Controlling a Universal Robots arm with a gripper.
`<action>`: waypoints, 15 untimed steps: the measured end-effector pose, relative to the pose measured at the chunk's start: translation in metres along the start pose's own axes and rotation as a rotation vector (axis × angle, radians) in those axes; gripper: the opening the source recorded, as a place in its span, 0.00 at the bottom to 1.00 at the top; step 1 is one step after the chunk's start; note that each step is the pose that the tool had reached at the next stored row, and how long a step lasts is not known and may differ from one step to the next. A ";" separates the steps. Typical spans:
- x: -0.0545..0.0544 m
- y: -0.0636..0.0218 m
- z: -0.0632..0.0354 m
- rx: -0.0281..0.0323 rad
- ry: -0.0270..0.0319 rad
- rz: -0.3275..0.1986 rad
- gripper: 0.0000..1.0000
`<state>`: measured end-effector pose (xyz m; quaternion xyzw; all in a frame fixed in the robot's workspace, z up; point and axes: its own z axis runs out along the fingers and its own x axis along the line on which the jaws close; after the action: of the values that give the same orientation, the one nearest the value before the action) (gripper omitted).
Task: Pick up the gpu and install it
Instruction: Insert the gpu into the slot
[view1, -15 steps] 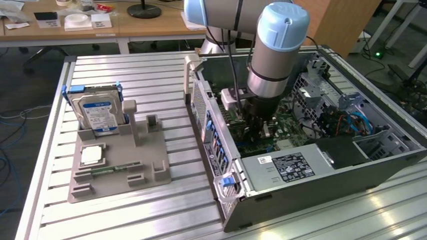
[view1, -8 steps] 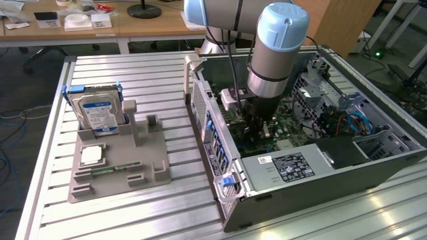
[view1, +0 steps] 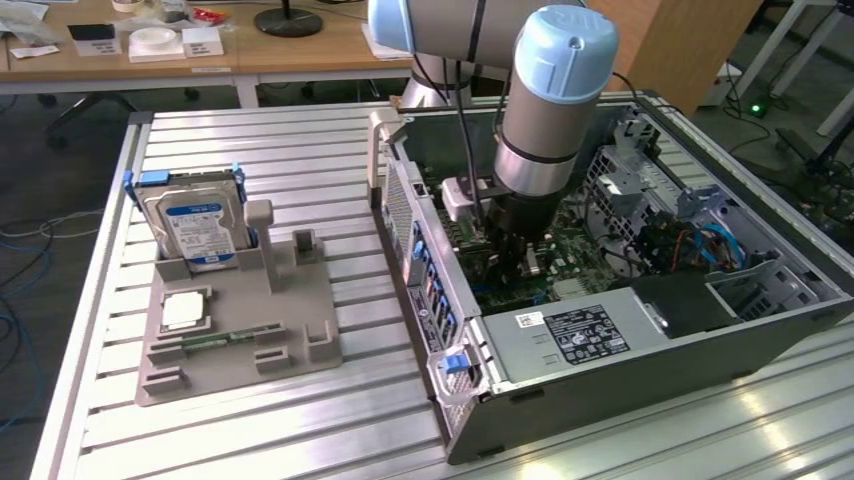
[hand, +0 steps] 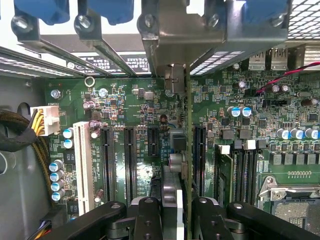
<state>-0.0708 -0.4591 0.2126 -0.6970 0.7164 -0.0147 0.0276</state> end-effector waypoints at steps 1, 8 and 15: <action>0.000 0.0000 0.0005 0.0000 0.0000 0.000 0.28; 0.000 0.0003 0.0043 -0.0004 0.0005 0.000 0.28; 0.000 0.0003 0.0046 0.0000 -0.0001 0.000 0.28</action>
<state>-0.0708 -0.4590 0.2079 -0.6970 0.7164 -0.0147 0.0277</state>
